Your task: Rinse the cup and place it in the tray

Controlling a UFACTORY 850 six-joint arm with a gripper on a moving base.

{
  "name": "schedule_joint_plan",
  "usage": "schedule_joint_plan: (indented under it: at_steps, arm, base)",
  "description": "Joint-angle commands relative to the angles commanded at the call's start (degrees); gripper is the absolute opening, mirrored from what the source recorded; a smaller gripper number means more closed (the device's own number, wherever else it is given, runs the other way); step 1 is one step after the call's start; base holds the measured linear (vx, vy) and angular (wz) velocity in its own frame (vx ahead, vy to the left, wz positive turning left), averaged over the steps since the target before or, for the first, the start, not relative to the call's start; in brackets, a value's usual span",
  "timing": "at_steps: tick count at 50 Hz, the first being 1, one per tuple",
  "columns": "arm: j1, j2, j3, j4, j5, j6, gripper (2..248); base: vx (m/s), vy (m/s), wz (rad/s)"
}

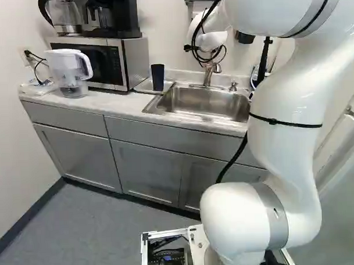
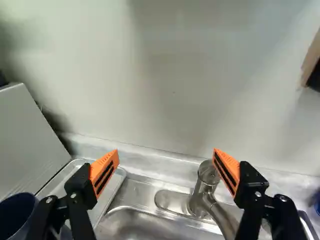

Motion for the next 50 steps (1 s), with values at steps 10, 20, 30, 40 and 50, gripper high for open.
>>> schedule_joint_plan:
  at_steps: [10, 20, 30, 40, 50]
  arm:
    - [-0.63, 1.22, 1.37, 0.00, 0.00, 0.00, 247]
    - [-1.78, 3.20, 3.58, 0.00, 0.00, 0.00, 247]
    - [-2.93, 5.37, 5.96, 0.00, 0.00, 0.00, 247]
    - [-3.87, 7.90, 8.67, 0.00, 0.00, 0.00, 247]
    - [-4.66, 10.62, 11.54, 0.00, 0.00, 0.00, 247]
  base:
    - [0.000, 0.000, 0.000]
    - [0.000, 0.000, 0.000]
    - [0.000, 0.000, 0.000]
    - [0.000, 0.000, 0.000]
    - [0.000, 0.000, 0.000]
